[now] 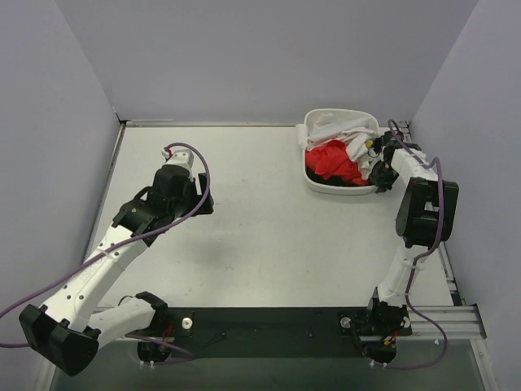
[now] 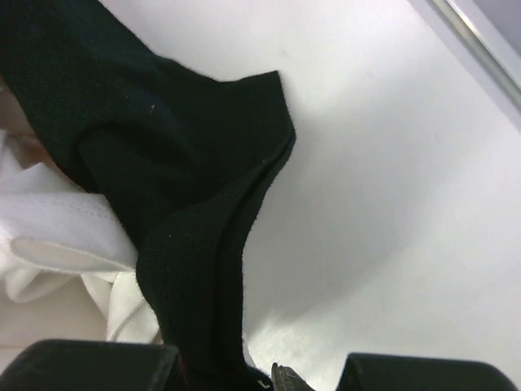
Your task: Fold and stack the t-shirts
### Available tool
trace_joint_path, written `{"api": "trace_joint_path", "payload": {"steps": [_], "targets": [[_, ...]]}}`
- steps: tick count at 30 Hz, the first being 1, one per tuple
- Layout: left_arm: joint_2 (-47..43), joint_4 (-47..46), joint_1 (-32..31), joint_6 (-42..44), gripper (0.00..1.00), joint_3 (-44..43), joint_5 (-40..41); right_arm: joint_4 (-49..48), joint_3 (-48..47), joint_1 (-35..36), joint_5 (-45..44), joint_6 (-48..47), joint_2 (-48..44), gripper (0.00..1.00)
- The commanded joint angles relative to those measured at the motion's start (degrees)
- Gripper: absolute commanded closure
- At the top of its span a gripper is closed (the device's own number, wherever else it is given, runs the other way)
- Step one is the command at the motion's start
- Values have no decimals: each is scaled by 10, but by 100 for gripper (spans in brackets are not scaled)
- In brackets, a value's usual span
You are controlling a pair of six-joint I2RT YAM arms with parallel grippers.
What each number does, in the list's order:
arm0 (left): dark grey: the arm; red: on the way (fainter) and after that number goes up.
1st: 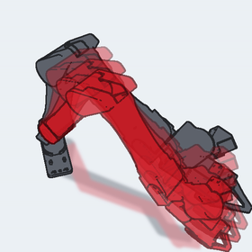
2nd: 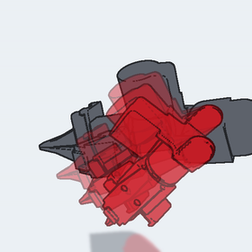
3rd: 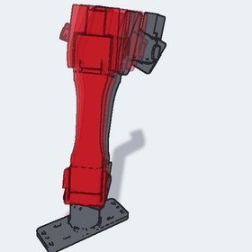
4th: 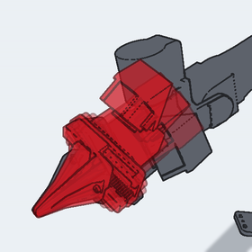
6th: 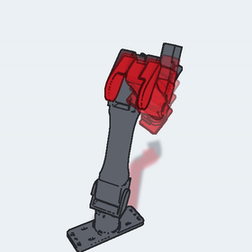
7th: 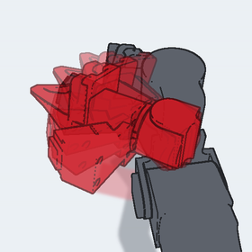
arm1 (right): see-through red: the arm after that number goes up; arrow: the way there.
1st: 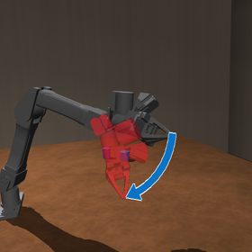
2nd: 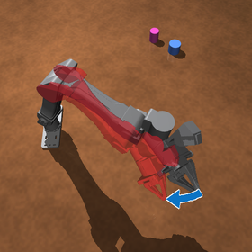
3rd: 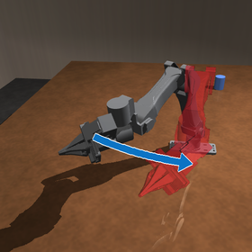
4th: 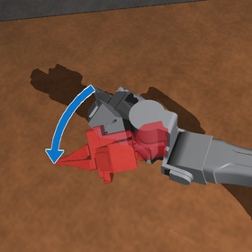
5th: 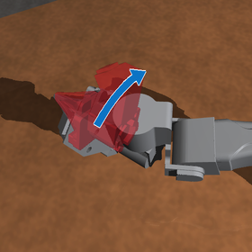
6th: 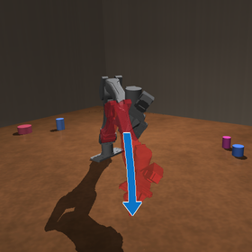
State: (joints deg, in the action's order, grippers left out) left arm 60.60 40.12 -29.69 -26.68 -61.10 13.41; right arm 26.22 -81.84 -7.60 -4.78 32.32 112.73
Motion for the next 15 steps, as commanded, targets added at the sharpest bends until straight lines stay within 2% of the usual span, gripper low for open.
{"api": "trace_joint_path", "payload": {"steps": [1, 2, 8, 10, 15], "targets": [[-29, -5, -3, -9, 18, -9, -32, 89, -65, -18, -28, -81, 50, 100], [-33, -6, -3, -9, 19, -10, -39, 86, -77, -31, -5, -92, 58, 100], [-58, 3, -7, 11, 19, -6, -40, 99, -123, -67, -36, -106, 114, 100], [-59, 3, -15, 14, 19, -1, -37, 99, -138, -77, -73, -110, 117, 100], [-55, -6, -27, 9, 18, 21, -46, 99, -148, -97, -71, -99, 101, 100]]}}
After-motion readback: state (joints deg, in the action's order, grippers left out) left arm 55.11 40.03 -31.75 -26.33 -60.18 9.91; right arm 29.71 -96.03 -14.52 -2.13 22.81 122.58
